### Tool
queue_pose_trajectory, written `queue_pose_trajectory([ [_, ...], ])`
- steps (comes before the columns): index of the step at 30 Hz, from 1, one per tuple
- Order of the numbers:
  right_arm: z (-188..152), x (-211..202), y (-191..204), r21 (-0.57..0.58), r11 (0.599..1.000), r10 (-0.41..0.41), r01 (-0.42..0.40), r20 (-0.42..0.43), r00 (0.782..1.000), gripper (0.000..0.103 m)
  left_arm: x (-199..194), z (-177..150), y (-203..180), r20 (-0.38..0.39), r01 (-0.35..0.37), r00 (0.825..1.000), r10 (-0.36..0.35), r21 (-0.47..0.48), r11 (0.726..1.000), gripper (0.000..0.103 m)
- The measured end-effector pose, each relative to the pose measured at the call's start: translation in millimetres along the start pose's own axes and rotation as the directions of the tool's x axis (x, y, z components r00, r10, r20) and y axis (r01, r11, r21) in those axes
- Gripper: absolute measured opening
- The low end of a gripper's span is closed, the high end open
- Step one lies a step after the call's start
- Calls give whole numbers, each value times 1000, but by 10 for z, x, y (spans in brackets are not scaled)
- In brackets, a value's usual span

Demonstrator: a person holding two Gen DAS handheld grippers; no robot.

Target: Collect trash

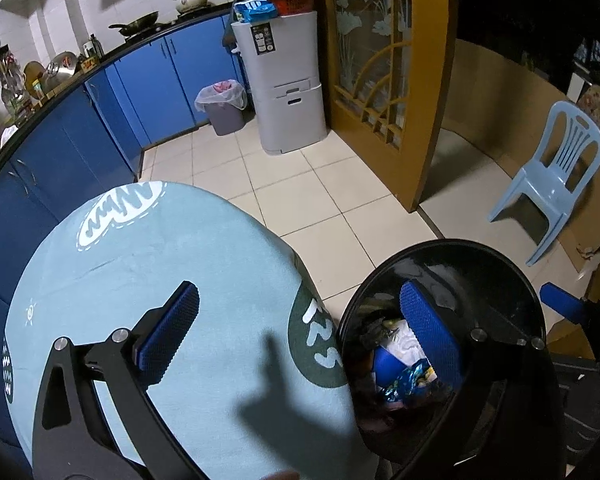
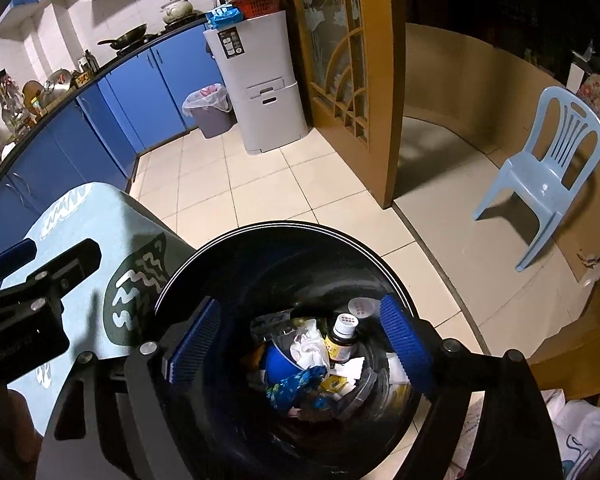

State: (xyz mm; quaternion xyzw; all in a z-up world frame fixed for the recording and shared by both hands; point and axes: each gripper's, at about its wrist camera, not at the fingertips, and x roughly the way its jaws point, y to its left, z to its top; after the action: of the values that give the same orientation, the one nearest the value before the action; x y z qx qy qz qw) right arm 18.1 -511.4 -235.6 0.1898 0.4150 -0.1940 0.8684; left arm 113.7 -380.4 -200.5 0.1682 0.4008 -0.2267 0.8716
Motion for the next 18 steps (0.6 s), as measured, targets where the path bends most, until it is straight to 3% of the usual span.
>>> queue_pose_trajectory([
  [18, -41, -7, 9, -6, 1000, -2, 2, -3, 1000, 80, -78, -26, 24, 5, 9, 1000, -9, 4, 1000, 99],
])
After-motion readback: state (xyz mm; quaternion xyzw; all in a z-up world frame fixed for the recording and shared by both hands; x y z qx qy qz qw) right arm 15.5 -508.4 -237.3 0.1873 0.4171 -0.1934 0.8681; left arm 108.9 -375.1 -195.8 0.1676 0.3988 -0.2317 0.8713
